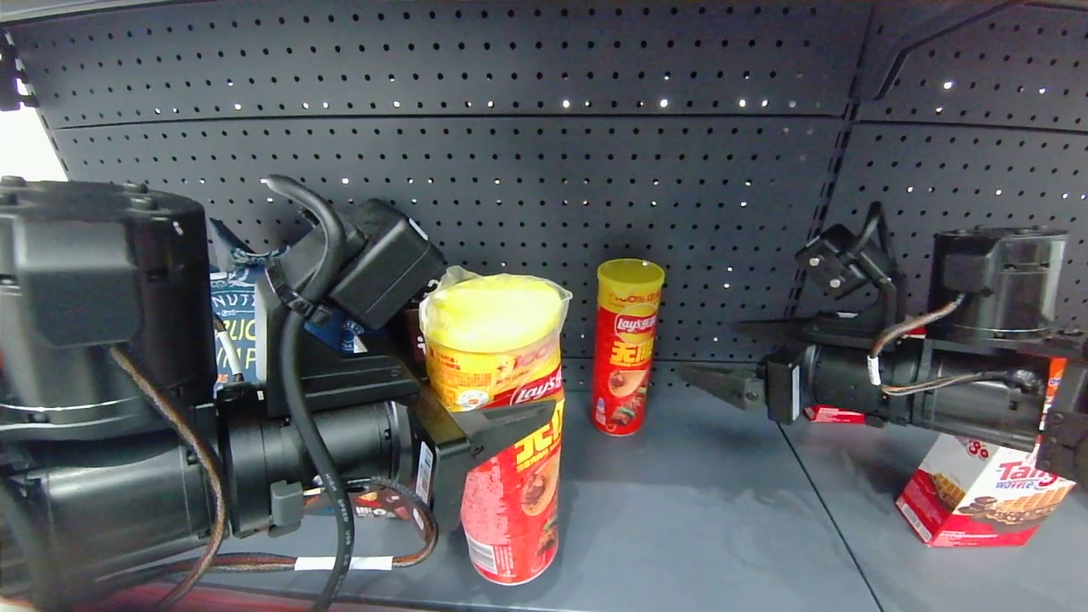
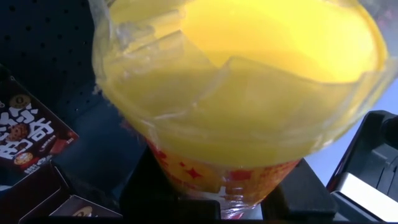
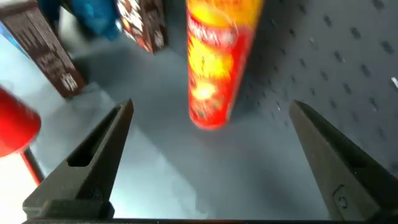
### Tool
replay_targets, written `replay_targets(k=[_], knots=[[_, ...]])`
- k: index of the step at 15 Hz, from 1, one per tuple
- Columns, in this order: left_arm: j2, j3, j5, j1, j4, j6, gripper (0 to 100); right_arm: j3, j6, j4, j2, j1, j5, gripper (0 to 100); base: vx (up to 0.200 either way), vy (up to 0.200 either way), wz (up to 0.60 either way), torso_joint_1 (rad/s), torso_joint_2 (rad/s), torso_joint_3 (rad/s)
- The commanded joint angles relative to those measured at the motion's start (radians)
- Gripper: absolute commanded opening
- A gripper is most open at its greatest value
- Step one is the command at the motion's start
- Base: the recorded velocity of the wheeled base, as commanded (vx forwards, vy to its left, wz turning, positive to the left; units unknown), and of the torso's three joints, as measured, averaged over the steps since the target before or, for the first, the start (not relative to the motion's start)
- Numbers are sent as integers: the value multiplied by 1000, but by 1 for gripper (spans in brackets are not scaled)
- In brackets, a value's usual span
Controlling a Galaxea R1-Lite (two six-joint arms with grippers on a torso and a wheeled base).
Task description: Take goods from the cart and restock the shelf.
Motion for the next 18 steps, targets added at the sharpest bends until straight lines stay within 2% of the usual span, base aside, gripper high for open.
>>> replay_targets(k=[1, 9, 18], knots=[[2, 1, -1, -5, 0, 0, 0, -39, -3, -45, 101, -4, 42, 100, 0, 0, 0, 0, 0, 0], [2, 4, -3, -9, 0, 0, 0, -123, -5, -160, 265, -62, 188, 100, 0, 0, 0, 0, 0, 0], [15, 4, -3, -9, -2, 0, 0, -142, -13, -200, 352, -70, 243, 100, 0, 0, 0, 0, 0, 0]])
